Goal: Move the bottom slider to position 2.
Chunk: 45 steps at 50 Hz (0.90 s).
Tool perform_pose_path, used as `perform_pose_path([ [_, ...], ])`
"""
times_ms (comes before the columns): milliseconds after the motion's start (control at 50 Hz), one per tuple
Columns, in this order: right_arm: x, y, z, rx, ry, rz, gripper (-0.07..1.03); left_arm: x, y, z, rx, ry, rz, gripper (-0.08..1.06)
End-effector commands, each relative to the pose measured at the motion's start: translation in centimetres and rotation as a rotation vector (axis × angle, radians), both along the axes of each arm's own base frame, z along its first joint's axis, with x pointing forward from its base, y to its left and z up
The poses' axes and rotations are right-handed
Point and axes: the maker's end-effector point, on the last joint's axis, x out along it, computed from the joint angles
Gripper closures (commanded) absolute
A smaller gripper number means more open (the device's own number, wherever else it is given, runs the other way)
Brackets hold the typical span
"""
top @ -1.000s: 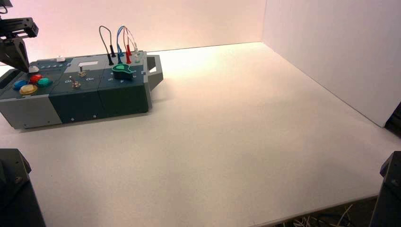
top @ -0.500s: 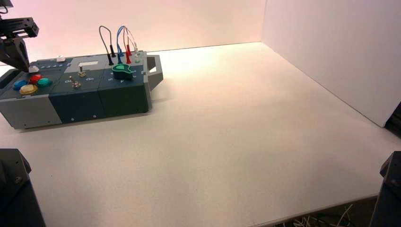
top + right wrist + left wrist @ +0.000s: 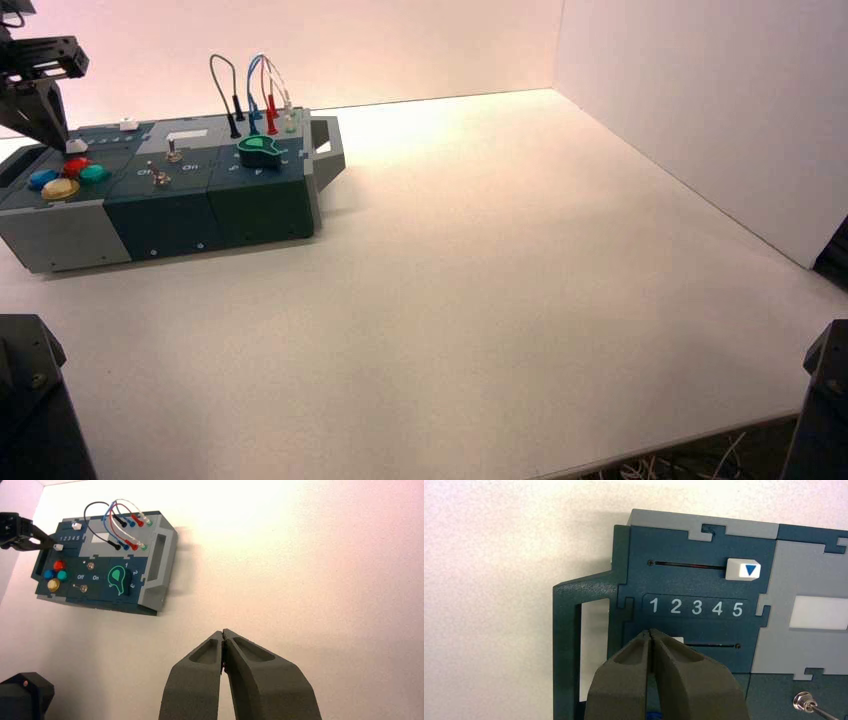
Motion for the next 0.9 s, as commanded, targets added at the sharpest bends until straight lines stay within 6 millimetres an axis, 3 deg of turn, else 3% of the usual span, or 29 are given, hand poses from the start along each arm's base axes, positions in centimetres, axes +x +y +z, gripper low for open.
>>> perform_pose_path([
  [20,0.3,0.1,1.6,0.021,-0.039,-0.003,0.99,0.9,0.2,1.2,0.015,-0.032,-0.008,1.01],
  [340,0.3,0.1,1.6,0.021,-0.039,-0.003,0.99,0.9,0.3,1.4,0.021,-0.04,-0.005,1.01],
  [640,0.4,0.1,1.6,0.017,-0.042,0.0,0.99,0.5,2.1,2.9,0.049,-0.077,0.034,1.01],
  [900,0.5,0.2,1.6,0.016,-0.041,0.001,0.99,0.6,2.4,4.6,0.061,-0.104,0.036,1.01],
])
